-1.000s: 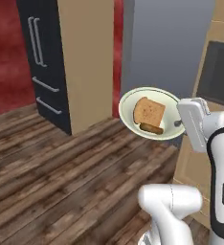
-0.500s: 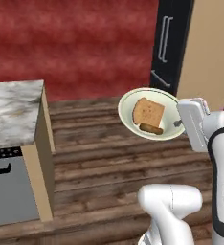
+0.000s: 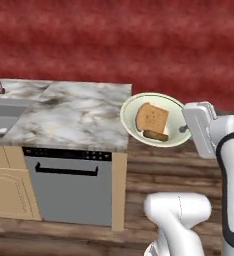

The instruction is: Pick up the heated bread from the toaster oven and place it in the bowl. Then move the bread bowl to the dining counter.

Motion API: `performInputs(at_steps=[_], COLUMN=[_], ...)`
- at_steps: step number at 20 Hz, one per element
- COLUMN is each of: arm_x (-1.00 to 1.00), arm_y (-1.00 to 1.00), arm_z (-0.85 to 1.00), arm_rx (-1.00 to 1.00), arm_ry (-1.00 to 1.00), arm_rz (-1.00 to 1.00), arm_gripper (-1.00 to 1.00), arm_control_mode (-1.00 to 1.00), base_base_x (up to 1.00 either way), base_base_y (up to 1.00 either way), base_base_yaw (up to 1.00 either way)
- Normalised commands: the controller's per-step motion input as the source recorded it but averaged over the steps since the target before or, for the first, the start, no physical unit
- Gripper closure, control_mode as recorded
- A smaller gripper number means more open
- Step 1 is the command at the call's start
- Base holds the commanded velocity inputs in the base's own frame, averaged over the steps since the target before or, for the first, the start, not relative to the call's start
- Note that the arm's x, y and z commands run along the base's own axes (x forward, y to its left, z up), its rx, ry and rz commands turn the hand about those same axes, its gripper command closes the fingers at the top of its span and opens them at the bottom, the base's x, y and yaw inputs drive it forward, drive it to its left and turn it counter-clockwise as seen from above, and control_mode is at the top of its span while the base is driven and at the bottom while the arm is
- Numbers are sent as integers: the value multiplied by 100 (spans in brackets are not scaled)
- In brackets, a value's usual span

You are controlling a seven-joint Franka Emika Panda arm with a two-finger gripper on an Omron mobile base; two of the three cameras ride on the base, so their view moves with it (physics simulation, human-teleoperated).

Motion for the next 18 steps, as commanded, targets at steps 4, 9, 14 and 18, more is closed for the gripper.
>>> performInputs(at_steps=[4,9,14,18], arm_x=[0,0,14,70], arm_y=[0,0,0,0], arm_z=[0,0,-2,-17], arm_rx=[0,0,0,0], arm_ry=[0,0,3,17], arm_rz=[0,0,0,0], arm_gripper=[100,100,100,100], arm_control_mode=[100,100,-100,-100], base_base_x=[100,93,55,0], base_base_y=[67,15,0,0], base_base_yaw=[17,5,0,0])
